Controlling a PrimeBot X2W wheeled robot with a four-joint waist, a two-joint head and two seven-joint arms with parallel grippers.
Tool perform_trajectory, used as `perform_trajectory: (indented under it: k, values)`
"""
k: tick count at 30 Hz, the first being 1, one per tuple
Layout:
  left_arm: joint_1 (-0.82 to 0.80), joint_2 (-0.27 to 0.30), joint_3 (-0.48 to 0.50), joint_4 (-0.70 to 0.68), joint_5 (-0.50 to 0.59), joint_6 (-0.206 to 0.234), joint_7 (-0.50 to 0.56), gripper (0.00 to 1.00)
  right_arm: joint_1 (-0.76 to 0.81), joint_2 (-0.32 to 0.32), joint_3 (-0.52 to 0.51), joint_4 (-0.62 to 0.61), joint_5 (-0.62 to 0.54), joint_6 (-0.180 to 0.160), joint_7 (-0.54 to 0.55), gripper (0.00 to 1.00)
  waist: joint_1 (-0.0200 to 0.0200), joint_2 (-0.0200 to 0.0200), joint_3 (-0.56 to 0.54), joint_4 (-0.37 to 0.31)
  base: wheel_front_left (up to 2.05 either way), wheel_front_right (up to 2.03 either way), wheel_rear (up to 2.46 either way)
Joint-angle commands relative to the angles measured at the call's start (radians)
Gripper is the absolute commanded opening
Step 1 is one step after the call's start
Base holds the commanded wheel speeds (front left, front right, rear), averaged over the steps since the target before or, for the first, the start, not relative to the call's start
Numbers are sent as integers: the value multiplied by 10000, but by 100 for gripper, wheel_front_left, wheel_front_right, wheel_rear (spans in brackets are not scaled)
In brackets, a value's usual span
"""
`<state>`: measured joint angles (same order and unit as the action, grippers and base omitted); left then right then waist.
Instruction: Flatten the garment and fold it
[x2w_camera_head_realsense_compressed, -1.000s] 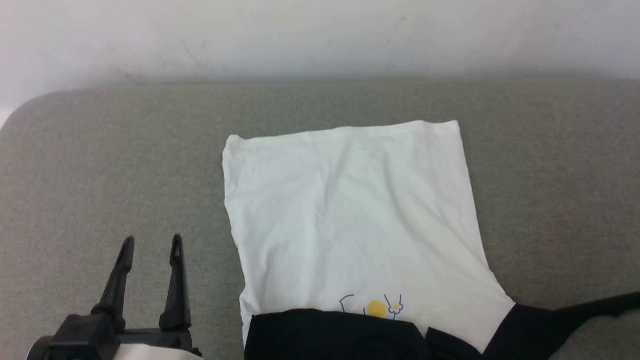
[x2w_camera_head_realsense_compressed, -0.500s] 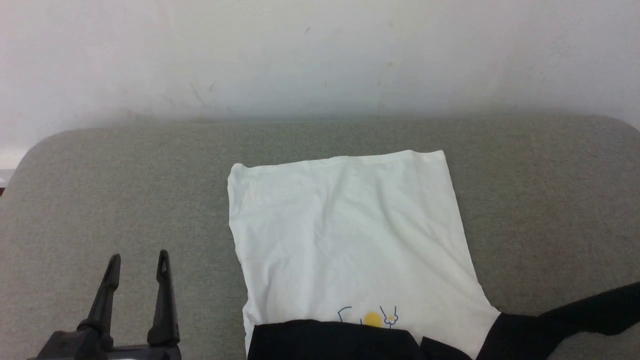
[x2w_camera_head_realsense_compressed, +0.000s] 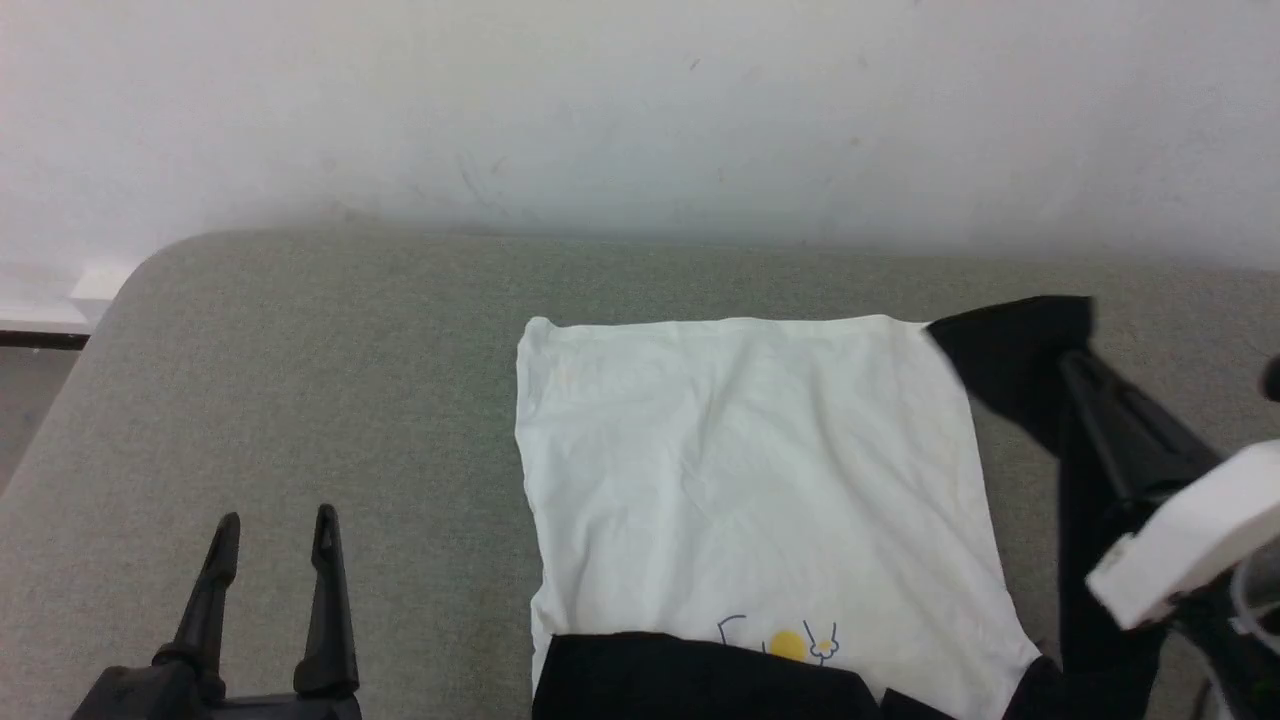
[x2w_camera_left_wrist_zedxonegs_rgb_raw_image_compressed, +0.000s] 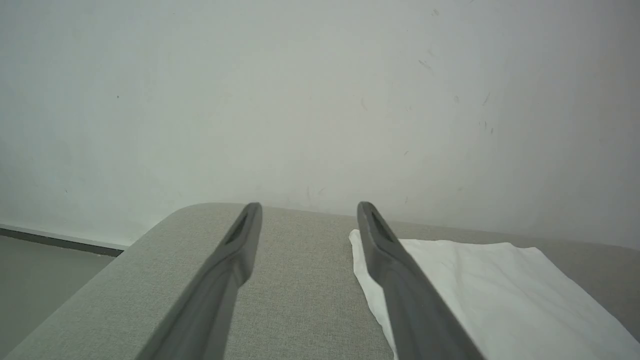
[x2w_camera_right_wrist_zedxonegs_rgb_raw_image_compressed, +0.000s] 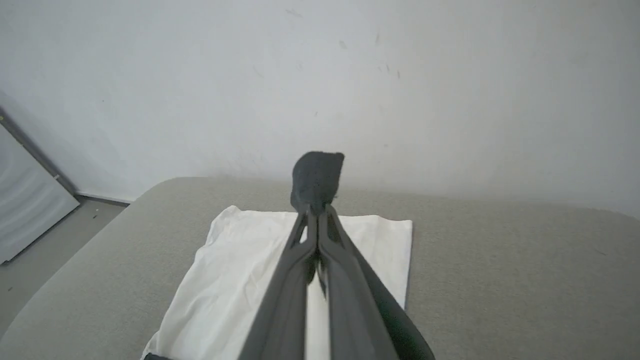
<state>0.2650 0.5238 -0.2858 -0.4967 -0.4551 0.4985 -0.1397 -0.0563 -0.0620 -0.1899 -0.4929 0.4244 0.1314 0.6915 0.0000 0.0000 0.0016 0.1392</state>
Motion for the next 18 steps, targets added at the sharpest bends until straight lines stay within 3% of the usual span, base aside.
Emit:
perform_trajectory:
  k: [1, 10, 18]
  values:
    - [58, 31, 27, -43, -43, 67, -15, 100, -137, 57, 729, -72, 87, -7, 103, 0, 0, 0, 103, 164, 0, 0, 0]
    - [-92, -59, 26, 79, -148, -21, -161, 100, 38, 113, 4658, 848, 333, -7, -94, 0, 0, 0, 323, 522, 0, 0, 0]
    - [-257, -190, -101, 349, -266, -190, -294, 100, 581, 116, 6239, 2884, 339, -7, -968, 0, 0, 0, 433, 961, 0, 0, 0]
